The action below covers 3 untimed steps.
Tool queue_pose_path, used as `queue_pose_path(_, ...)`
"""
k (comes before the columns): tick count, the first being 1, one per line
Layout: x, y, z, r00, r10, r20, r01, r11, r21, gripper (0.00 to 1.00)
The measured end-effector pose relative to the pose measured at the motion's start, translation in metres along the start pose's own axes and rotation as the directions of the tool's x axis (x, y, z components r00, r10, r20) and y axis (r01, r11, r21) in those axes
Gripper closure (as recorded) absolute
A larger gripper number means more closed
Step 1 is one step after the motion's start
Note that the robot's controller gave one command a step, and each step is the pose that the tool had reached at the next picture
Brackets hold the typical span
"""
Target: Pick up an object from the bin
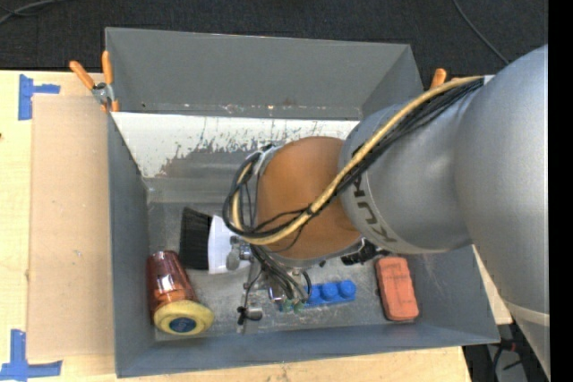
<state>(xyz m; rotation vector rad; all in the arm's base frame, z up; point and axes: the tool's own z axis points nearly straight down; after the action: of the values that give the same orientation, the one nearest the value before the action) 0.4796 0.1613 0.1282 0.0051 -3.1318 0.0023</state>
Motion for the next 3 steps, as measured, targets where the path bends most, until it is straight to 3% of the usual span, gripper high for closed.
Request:
queue_pose_path(1,-0.002,-0.001,-0.004,1.0,0.006,0.007,-0.006,1.0,-0.001,0.0)
queue_pose_path(2,-0.004,0.078,0.061,1.0,-0.021,0.007,0.021,1.0,0.003,0.0)
queue_pose_path(3,-0.105,0.081,0.008,0.995,-0.103,0.009,0.103,0.995,0.003,0.0)
